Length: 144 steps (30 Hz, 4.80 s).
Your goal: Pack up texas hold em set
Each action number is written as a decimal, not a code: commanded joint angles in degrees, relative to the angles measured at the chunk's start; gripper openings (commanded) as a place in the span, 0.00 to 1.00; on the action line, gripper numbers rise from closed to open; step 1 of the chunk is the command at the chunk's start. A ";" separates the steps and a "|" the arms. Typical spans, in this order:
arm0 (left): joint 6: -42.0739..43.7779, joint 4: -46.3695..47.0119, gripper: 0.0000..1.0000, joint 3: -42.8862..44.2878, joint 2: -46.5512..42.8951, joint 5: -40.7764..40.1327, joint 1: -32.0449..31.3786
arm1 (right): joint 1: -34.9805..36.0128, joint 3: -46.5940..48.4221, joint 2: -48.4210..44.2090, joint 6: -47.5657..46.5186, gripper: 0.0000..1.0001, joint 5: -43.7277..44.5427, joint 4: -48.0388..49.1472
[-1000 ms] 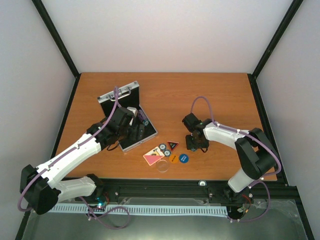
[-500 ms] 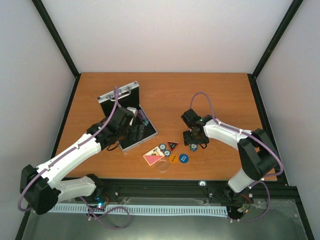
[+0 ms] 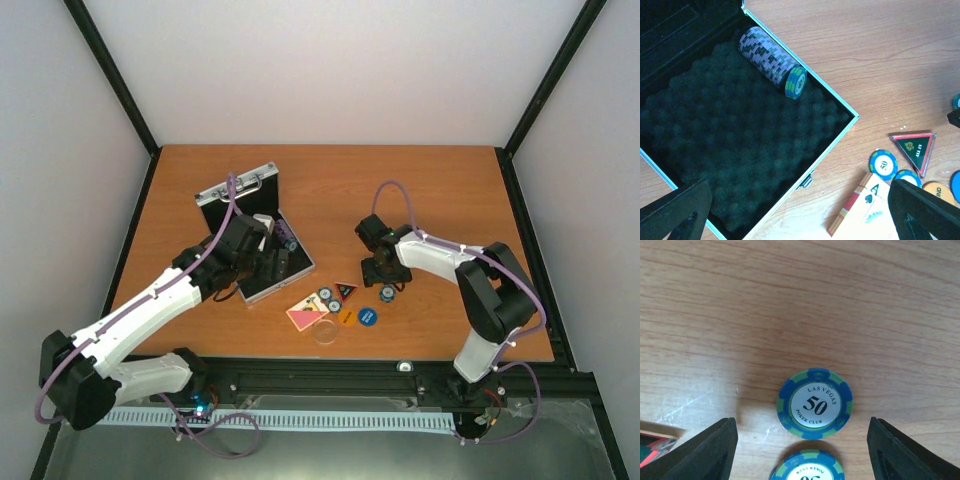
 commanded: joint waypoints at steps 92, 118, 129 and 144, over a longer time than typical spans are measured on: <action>-1.01 -1.45 1.00 0.88 -2.36 -1.39 -0.11 | -6.97 -6.66 0.18 2.94 0.58 1.01 6.02; -1.50 -1.58 1.00 0.28 -3.24 -1.14 -0.13 | -7.06 -8.91 -2.89 4.26 0.29 2.46 4.82; -1.58 -2.18 1.00 0.84 -4.67 -1.60 -0.13 | -7.06 -4.57 -6.32 2.90 0.30 3.93 0.88; -0.63 -2.60 1.00 1.16 -5.43 -1.17 -0.10 | -7.85 -4.93 -8.31 3.77 1.00 0.35 1.12</action>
